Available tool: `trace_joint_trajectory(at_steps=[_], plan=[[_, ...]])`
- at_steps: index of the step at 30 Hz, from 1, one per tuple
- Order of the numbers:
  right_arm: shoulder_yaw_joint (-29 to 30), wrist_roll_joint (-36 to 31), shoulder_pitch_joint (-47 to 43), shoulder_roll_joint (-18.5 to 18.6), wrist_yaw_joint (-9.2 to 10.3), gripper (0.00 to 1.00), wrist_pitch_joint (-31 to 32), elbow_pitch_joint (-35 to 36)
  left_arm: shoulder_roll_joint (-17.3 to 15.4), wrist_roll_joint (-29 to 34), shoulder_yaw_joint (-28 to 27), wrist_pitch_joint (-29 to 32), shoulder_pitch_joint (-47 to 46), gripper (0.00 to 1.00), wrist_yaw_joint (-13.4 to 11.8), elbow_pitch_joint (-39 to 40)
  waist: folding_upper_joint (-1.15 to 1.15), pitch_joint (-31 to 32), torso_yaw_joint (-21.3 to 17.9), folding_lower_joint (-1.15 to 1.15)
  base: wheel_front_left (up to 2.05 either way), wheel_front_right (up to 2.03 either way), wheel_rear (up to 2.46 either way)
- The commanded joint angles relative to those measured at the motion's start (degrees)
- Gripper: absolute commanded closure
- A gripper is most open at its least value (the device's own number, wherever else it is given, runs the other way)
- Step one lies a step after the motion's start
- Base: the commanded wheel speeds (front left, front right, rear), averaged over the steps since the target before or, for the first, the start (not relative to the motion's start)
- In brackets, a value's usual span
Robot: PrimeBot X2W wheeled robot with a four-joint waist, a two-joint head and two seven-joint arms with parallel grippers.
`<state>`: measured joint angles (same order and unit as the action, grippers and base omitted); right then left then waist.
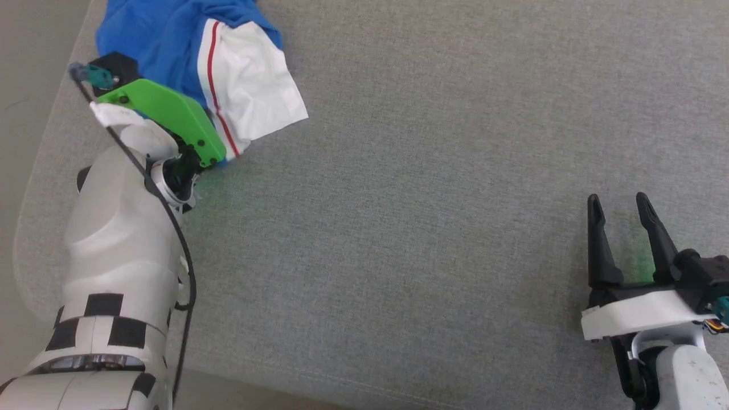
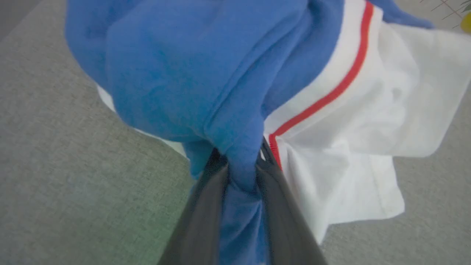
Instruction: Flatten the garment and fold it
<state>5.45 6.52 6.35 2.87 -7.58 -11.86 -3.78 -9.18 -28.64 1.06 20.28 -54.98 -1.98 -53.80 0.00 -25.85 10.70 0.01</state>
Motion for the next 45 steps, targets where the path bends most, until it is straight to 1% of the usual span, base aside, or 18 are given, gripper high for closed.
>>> trace_joint_trajectory(at_steps=[1, 3, 6, 9, 11, 15, 18, 22, 24, 28, 31, 32, 35, 38, 40, 42, 43, 45], plan=[[-0.3, 0.1, 1.2, 0.0, 0.09, 0.00, -0.3, -0.3, 0.0, 0.0, -0.2, -3.2, 0.7, 1.00, 0.2, 0.4, 0.00, 0.8, 0.1, -0.01, 0.00, 0.00, 0.00], [-0.6, 0.5, 1.4, 0.0, 0.09, 0.00, -0.7, -1.0, -1.4, 1.7, 0.5, -8.7, -0.4, 1.00, 0.6, 2.2, 0.00, 1.9, 0.0, -0.01, 0.00, 0.00, 0.00], [-1.5, 1.5, 1.5, 0.0, 0.09, 0.00, -1.2, -2.2, -2.3, 3.0, 1.1, -14.3, -2.5, 1.00, 1.5, 4.4, 0.00, 3.8, -0.6, -0.01, 0.00, 0.00, 0.00], [-2.5, 2.8, 1.5, 0.0, 0.09, 0.00, -1.8, -4.0, -2.9, 4.2, 2.1, -20.1, -5.4, 1.00, 3.3, 7.5, 0.00, 6.5, -1.9, -0.01, 0.00, 0.00, 0.00], [-3.0, 3.7, 1.5, 0.0, 0.09, 0.00, -2.2, -5.4, -2.6, 4.8, 3.1, -23.0, -7.3, 1.00, 4.9, 9.8, 0.00, 8.3, -3.1, -0.01, 0.00, 0.00, 0.00], [-3.7, 5.7, 1.3, 0.0, 0.09, 0.00, -2.8, -7.6, -0.8, 4.7, 5.7, -26.1, -9.8, 1.00, 7.6, 14.9, 0.00, 11.9, -6.0, -0.01, 0.00, 0.00, 0.00], [-3.9, 7.0, 1.0, 0.0, 0.09, 0.00, -3.0, -8.9, 0.8, 3.4, 7.8, -26.1, -10.8, 1.00, 8.7, 18.0, 0.00, 13.8, -8.4, -0.01, 0.00, 0.00, 0.00], [-3.2, 8.1, 0.5, 0.0, 0.09, 0.00, -3.1, -9.4, 3.6, -2.8, 11.3, -22.4, -9.0, 1.00, 9.4, 22.0, 0.00, 15.4, -11.5, -0.01, 0.00, 0.00, 0.00], [-2.4, 8.1, -0.1, 0.0, 0.09, 0.00, -3.1, -9.1, 4.4, -5.9, 13.4, -20.6, -6.4, 1.00, 9.4, 24.0, 0.00, 15.5, -12.6, -0.01, 0.00, 0.00, 0.00], [-0.3, 7.7, -1.4, 0.0, 0.09, 0.00, -3.1, -8.6, 4.9, -8.8, 18.0, -16.9, 0.8, 1.00, 9.4, 26.1, 0.00, 15.7, -14.3, -0.01, 0.00, 0.00, 0.00], [1.5, 7.4, -2.3, 0.0, 0.09, 0.00, -3.1, -8.3, 4.9, -10.6, 22.0, -11.5, 7.9, 1.00, 9.5, 26.4, 0.00, 16.0, -15.0, -0.01, 0.00, 0.00, 0.00], [1.7, 7.3, -2.5, 0.0, 0.09, 0.00, -3.1, -8.3, 4.5, -10.3, 23.4, -9.5, 9.8, 1.00, 9.4, 26.3, 0.00, 16.2, -15.1, -0.01, 0.00, 0.00, 0.00], [2.4, 7.2, -3.1, 0.0, 0.09, 0.00, -3.1, -8.3, 3.2, -9.3, 28.0, -1.8, 16.5, 1.00, 8.1, 25.0, 0.00, 16.7, -15.3, -0.01, 0.00, 0.00, 0.00], [2.6, 7.3, -3.3, 0.0, 0.09, 0.00, -3.1, -8.3, 3.5, -11.0, 31.0, 5.1, 23.0, 1.00, 7.3, 24.2, 0.00, 17.3, -15.4, -0.01, 0.00, 0.00, 0.00], [2.4, 7.5, -3.4, 0.0, 0.09, 0.00, -3.1, -8.5, 3.5, -11.5, 33.8, 9.6, 26.6, 1.00, 7.5, 24.2, 0.00, 17.8, -15.2, -0.01, 0.00, 0.00, 0.00], [2.0, 7.7, -3.5, 0.0, 0.09, 0.00, -3.1, -8.6, 3.7, -13.4, 35.8, 13.7, 29.6, 1.00, 8.0, 24.6, 0.00, 18.1, -14.8, -0.01, 0.00, 0.00, 0.00], [1.7, 7.8, -3.6, 0.0, 0.09, 0.00, -3.1, -8.7, 3.5, -14.1, 36.4, 15.1, 30.6, 1.00, 8.2, 24.8, 0.00, 18.4, -14.7, -0.01, 0.00, 0.00, 0.00], [1.2, 8.0, -3.7, 0.0, 0.09, 0.00, -3.1, -8.9, 3.6, -16.7, 35.2, 15.3, 32.4, 1.00, 8.3, 25.9, 0.00, 18.9, -14.3, -0.01, 0.00, 0.00, 0.00]])
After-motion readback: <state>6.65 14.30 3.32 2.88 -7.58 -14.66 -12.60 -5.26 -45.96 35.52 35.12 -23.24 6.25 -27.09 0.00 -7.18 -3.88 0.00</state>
